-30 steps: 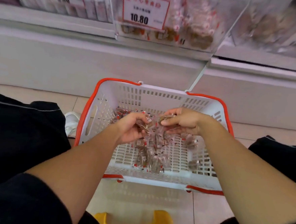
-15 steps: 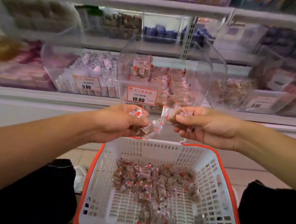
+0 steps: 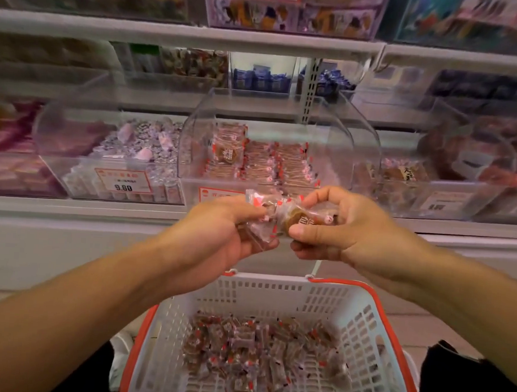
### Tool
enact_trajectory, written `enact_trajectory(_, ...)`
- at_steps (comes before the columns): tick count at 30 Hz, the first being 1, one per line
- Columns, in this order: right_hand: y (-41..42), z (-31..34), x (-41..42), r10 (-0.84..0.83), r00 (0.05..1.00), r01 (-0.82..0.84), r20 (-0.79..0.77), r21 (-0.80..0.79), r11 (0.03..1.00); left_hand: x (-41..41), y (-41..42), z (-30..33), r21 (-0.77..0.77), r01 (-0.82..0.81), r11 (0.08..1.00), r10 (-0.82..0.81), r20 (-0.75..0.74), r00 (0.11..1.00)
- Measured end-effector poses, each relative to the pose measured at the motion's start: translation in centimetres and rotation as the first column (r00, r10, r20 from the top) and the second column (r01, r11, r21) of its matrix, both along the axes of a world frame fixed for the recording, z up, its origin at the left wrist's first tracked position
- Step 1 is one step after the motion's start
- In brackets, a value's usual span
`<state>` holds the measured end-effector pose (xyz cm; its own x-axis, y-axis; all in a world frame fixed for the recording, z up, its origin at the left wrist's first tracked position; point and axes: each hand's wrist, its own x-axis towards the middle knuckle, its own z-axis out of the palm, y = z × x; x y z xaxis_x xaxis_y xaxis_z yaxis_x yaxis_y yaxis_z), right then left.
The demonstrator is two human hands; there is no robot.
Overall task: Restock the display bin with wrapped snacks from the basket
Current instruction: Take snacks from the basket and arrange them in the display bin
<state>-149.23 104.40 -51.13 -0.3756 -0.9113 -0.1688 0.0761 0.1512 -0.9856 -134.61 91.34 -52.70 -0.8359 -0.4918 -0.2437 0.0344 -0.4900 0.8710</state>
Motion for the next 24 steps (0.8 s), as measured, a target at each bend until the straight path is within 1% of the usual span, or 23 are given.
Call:
enact_trajectory(2, 0.0, 0.6, -0.7, 0.036, 0.991, -0.030, -0.129, 0.047, 0.998, 0.4, -0.6, 0.5, 0.057, 0.154, 0.986, -0.156, 0.041, 0.987)
enact_trajectory(4, 0.0, 0.9, -1.3, 0.091, 0.946, -0.069, -0.311, 0.083, 0.994, 0.8, -1.1, 1.1, 0.123, 0.319, 0.940, -0.329, 0.062, 0.942)
enact_trajectory(5, 0.1, 1.0, -1.4, 0.129, 0.921, -0.100, -0.368, 0.098, 0.990, 1.0, -1.2, 1.2, 0.157, 0.388, 0.908, -0.401, 0.059, 0.914)
enact_trajectory(7, 0.2, 1.0, -1.5, 0.208, 0.889, -0.171, -0.408, 0.127, 0.977, 1.1, -1.2, 1.0, 0.187, 0.475, 0.860, -0.491, 0.052, 0.870)
enact_trajectory(9, 0.2, 1.0, -1.4, 0.259, 0.865, -0.217, -0.430, 0.147, 0.965, 1.0, -0.9, 0.7, 0.156, 0.491, 0.857, -0.506, 0.078, 0.859)
enact_trajectory(11, 0.1, 1.0, -1.4, 0.295, 0.841, -0.244, -0.454, 0.168, 0.955, 1.2, -0.7, 0.3, 0.127, 0.474, 0.871, -0.487, 0.108, 0.867)
enact_trajectory(13, 0.1, 1.0, -1.2, 0.327, 0.826, -0.273, -0.459, 0.181, 0.945, 1.6, -0.7, 0.0, 0.130, 0.468, 0.874, -0.483, 0.118, 0.868)
enact_trajectory(15, 0.2, 0.9, -1.2, 0.364, 0.816, -0.321, -0.450, 0.171, 0.931, 2.0, -0.6, -0.1, 0.142, 0.500, 0.854, -0.515, 0.104, 0.851)
enact_trajectory(18, 0.4, 0.7, -0.8, 0.442, 0.772, -0.409, -0.456, 0.174, 0.896, 2.1, -0.4, 0.0, 0.166, 0.545, 0.822, -0.558, 0.042, 0.829)
enact_trajectory(20, 0.5, 0.5, -0.5, 0.489, 0.735, -0.451, -0.469, 0.200, 0.870, 1.7, -0.3, 0.0, 0.171, 0.534, 0.828, -0.548, 0.045, 0.835)
enact_trajectory(24, 0.5, 0.2, 0.3, 0.525, 0.625, -0.464, -0.578, 0.265, 0.845, 1.4, 0.0, -0.3, 0.132, 0.531, 0.837, -0.544, 0.098, 0.833)
